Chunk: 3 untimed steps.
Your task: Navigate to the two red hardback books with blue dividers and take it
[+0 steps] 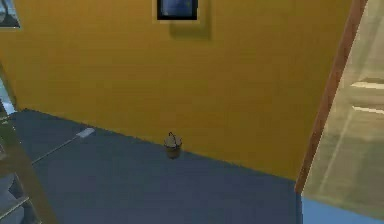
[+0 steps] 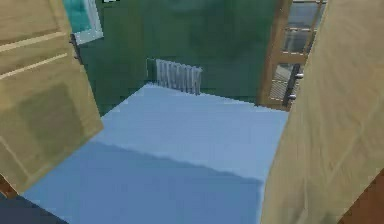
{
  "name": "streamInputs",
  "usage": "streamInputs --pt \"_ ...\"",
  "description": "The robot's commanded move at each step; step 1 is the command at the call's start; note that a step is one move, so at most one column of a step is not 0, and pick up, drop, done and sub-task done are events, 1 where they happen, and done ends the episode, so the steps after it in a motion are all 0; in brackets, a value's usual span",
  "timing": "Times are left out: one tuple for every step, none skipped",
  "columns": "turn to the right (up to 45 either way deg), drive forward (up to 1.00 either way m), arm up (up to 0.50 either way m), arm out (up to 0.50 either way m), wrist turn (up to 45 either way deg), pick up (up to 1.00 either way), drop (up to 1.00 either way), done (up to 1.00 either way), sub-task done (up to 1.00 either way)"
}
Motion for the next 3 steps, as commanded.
streamInputs --pt "21.0 0.00 0.00 0.00 0.0 0.00 0.00 0.00 0.00" --pt "0.0 0.05 0.00 0.00 0.0 0.00 0.00 0.00 0.00" --pt "-45.0 0.00 0.00 0.00 0.0 0.00 0.00 0.00 0.00"
